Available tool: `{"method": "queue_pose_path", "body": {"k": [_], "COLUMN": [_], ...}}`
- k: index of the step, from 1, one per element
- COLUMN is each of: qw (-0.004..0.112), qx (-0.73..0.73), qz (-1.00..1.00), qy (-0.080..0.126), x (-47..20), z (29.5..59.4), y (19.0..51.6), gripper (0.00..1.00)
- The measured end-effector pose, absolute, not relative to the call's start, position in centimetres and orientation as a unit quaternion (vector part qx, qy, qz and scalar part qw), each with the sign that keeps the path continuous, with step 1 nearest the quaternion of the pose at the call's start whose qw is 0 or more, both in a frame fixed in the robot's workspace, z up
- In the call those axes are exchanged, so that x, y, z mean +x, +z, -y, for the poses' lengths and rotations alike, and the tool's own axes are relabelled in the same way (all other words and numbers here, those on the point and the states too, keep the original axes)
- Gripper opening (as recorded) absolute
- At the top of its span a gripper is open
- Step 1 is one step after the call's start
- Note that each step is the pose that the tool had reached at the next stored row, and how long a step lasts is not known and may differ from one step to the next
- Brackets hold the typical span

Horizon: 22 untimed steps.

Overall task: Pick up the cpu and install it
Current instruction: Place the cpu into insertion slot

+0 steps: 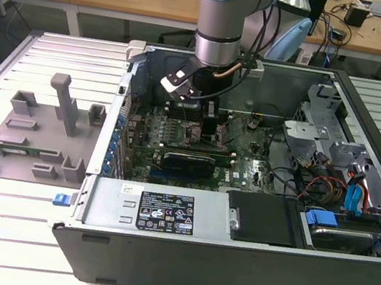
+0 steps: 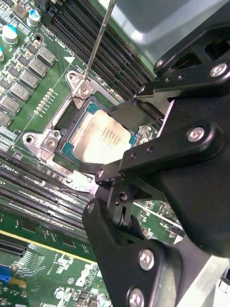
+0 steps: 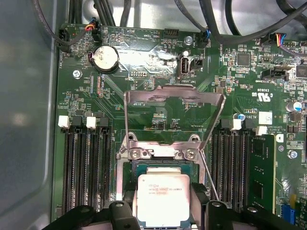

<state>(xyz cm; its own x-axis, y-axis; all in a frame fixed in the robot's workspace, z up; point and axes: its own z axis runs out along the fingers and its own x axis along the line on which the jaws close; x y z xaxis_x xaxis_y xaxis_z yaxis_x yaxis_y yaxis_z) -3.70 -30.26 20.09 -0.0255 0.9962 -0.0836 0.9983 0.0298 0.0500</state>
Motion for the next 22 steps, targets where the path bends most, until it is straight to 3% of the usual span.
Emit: {"method": "queue_pose_path", "body": {"k": [15, 17, 22], "qw": [0.047, 0.047, 0.047], "qx": [0.694, 0.694, 0.694], "qz": [-0.718, -0.718, -0.718], "qy": [-0.01, -0.011, -0.011], "x": [-3.55, -3.56, -3.57], "z": [30.22, 30.24, 30.25], "y": [19.69, 19.73, 19.91], "gripper": [0.53, 0.61, 0.61]}}
